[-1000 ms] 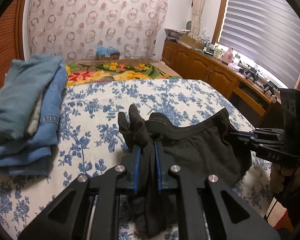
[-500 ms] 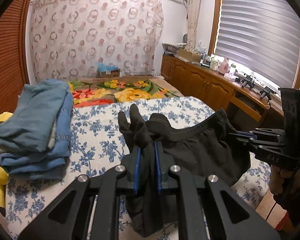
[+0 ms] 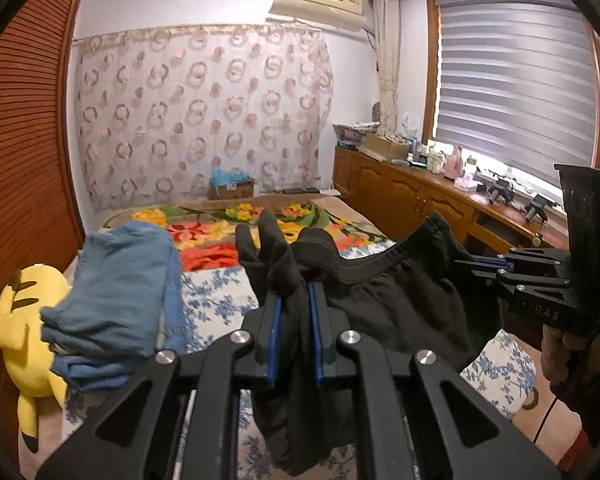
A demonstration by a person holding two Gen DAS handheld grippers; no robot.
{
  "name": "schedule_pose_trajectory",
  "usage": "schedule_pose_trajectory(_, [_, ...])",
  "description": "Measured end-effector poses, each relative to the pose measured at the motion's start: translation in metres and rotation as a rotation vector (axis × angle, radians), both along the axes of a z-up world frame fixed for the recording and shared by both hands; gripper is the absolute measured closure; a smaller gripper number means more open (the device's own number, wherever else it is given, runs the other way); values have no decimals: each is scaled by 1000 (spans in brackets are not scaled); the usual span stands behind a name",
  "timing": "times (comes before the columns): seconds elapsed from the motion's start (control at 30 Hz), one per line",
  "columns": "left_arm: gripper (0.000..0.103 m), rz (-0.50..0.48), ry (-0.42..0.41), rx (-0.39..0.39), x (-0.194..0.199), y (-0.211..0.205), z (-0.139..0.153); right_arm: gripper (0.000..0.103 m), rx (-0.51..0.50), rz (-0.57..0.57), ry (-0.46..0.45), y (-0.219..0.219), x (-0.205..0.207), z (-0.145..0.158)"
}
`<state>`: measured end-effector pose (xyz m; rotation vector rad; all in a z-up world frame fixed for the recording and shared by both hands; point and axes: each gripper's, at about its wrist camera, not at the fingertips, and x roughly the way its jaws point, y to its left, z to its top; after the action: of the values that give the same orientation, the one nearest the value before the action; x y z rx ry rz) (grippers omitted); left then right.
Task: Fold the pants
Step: 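Lift the folded black pants with both grippers and carry them toward the jeans stack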
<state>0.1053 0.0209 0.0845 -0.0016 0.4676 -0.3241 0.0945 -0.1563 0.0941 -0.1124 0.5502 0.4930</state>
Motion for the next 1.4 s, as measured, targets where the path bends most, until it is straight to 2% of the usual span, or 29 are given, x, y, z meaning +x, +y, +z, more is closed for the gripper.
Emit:
schedule_pose_trajectory(0.3, [94,47,-29,7,15,27,10,97,-14,52,-38,32,29,14])
schedule_pose_trajectory(0.83, [94,115,-35,-2,51,77,4,97,-23,135,-46,84,87,13])
schedule_pose_trajectory(1.17, [94,218,-35,3,77,123,0,97,-40,205,-86,138,135,20])
schedule_pose_trajectory(1.4, [94,281,-15,7,96,146,-13,97,-37,252,-104,175,171,15])
